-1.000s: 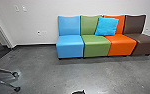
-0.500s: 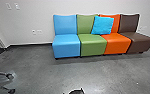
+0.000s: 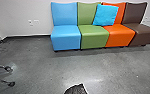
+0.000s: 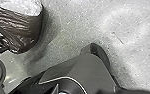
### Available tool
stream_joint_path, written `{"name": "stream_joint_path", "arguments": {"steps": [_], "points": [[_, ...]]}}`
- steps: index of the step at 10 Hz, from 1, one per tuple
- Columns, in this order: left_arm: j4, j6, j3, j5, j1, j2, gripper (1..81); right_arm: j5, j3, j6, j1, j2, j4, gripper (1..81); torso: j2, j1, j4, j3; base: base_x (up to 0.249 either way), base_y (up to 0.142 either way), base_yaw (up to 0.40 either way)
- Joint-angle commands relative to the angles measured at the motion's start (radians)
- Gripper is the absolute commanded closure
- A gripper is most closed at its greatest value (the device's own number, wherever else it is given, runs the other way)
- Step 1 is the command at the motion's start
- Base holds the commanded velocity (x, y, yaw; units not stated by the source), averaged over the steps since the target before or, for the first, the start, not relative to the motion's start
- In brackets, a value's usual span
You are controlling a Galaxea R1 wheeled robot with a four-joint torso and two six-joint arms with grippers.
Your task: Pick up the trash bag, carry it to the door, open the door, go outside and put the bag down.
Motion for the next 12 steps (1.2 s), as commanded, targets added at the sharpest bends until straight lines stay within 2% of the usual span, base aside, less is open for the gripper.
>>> {"name": "stream_joint_path", "arguments": {"steps": [1,3,4,5,6,8,10,12], "points": [[-0.029,0.002,0.007,0.079,-0.11,0.0,1.0,-0.073,0.007,0.002,0.046,-0.056,0.015,1.0,0.0,0.0,0.0,0.002,0.0,0.0,0.0],[-0.026,0.002,-0.004,0.074,-0.104,0.018,1.0,-0.073,0.006,0.002,0.046,-0.054,0.015,1.0,0.0,0.0,0.0,-0.007,0.0,0.0,0.0],[-0.028,0.002,-0.028,0.074,-0.103,0.028,1.0,-0.073,0.006,0.002,0.048,-0.054,0.016,1.0,0.0,0.0,0.0,-0.101,0.0,0.0,0.0],[-0.029,0.002,-0.041,0.073,-0.104,0.028,1.0,-0.072,0.006,0.002,0.048,-0.056,0.016,1.0,0.0,0.0,0.0,-0.109,0.0,0.0,0.0],[-0.029,0.002,-0.041,0.07,-0.109,0.029,1.0,-0.073,0.006,0.002,0.048,-0.06,0.016,1.0,0.0,0.0,0.0,-0.031,0.0,0.0,0.0],[-0.029,0.001,-0.041,0.027,-0.104,0.038,1.0,-0.073,0.011,0.002,0.046,-0.08,0.016,1.0,0.001,0.001,0.0,-0.073,0.0,0.0,0.0],[-0.028,0.001,-0.042,-0.057,-0.075,0.063,1.0,-0.073,0.016,0.002,0.043,-0.079,0.016,1.0,0.001,0.001,0.0,-0.081,0.0,0.0,0.0],[-0.026,0.002,-0.07,-0.074,-0.063,0.098,1.0,-0.073,0.014,0.002,0.044,-0.073,0.016,1.0,0.001,0.001,0.0,-0.08,0.0,0.0,0.0]]}}
